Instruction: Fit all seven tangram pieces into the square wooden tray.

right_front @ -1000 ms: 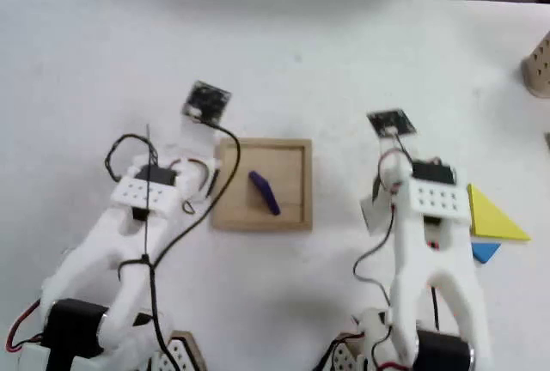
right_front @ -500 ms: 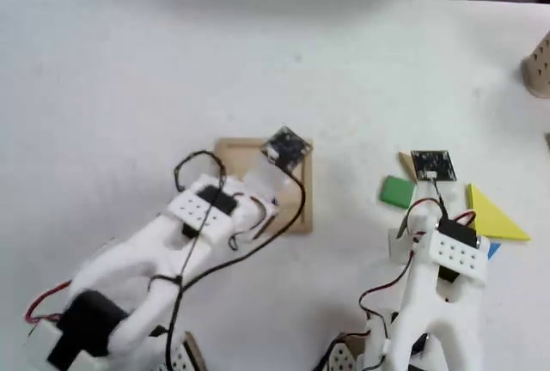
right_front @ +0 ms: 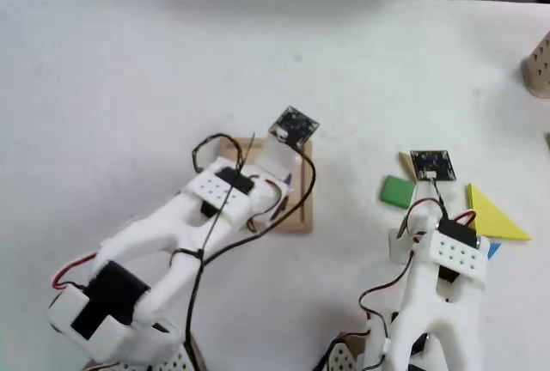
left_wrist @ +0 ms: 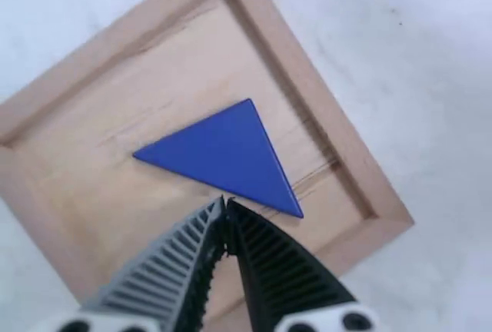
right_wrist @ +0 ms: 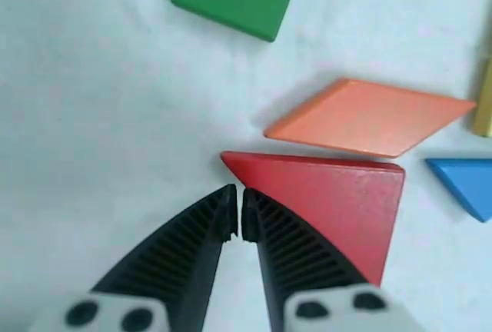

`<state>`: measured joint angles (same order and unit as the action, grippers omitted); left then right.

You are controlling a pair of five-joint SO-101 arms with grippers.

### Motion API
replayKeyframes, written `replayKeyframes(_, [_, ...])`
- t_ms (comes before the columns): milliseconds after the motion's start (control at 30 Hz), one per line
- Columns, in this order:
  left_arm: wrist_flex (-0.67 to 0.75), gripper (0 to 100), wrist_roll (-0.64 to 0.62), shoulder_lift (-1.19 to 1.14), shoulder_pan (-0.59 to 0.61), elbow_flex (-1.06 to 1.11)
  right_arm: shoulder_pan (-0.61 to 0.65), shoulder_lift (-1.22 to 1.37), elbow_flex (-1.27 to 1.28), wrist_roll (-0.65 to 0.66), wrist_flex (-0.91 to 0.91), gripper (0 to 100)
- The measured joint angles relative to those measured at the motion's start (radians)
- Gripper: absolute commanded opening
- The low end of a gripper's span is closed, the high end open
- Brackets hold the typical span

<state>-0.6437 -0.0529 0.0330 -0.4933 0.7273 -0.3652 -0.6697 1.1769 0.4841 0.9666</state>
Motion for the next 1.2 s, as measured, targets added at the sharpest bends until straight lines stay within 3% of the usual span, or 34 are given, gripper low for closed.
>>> replayKeyframes(667, [0.063,2,0.0,-0.046,-0.003,-0.026,0.005,0.0,0.002,0.003,-0.009,1.7])
replayKeyframes(1200, [-0.066,2,-0.006,-0.316,-0.003,-0.387,0.014,0.0,0.025,0.003,-0.051,1.7])
